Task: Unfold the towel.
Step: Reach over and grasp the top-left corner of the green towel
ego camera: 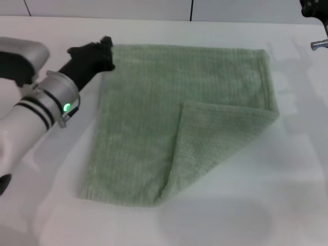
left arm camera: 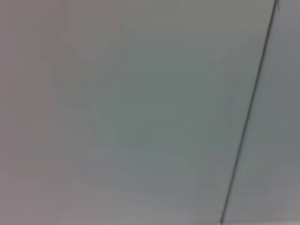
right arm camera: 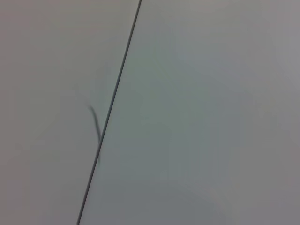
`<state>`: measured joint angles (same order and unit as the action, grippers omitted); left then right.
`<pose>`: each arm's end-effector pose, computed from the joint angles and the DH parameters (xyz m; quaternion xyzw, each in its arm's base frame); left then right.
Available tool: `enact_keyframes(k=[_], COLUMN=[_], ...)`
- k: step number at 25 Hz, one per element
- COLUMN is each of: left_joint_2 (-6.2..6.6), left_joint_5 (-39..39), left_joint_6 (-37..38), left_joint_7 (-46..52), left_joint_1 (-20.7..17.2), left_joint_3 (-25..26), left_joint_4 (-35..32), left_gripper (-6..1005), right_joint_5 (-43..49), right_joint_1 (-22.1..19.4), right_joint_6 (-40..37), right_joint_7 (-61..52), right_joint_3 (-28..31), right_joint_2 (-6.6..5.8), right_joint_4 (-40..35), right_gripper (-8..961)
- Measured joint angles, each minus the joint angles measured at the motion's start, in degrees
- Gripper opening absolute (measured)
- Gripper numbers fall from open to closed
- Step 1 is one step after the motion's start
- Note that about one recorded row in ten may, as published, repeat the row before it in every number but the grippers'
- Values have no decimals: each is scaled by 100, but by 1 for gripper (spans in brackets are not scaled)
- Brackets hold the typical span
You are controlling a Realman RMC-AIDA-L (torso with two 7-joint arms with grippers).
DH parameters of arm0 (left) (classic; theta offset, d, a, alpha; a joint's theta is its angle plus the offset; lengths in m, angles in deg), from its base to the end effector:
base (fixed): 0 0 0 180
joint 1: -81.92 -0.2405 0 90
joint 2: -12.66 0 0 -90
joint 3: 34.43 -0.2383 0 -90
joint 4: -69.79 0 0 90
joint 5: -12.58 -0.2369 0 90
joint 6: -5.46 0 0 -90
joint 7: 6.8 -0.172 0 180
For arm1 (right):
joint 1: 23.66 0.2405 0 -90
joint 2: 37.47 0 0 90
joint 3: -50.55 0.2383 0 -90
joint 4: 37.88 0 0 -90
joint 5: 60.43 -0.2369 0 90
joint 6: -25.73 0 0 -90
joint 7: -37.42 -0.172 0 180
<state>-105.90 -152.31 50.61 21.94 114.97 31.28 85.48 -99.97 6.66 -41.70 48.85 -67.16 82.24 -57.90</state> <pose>-0.2712 0.4207 -0.0736 -0.7763 -0.3081 -0.2954 0.4639 0.2339 0.4156 -0.0085 -0.6781 0.0689 0.3210 0.6576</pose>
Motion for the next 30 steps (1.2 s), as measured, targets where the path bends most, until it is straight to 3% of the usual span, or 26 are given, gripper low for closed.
enact_keyframes(k=[6,15,30], left_joint_2=[-1,12,1], left_joint_5=[0,2,12], left_joint_6=[-804,-1714,-1841], left_joint_7=[224,287,286], left_joint_1=[323,470,454], left_joint_3=[-379,-521,-586], left_joint_4=[14,156,154], left_gripper=[-3,-2,-2], right_joint_5=[-1,12,20], right_joint_1=[12,5,83], right_joint_6=[203,496,1014], right_joint_7=[-2,-5,-27], right_joint_3=[-34,-59,-51], right_joint_2=[0,2,1], right_joint_4=[-50,-155,-503], right_gripper=[652,651,652])
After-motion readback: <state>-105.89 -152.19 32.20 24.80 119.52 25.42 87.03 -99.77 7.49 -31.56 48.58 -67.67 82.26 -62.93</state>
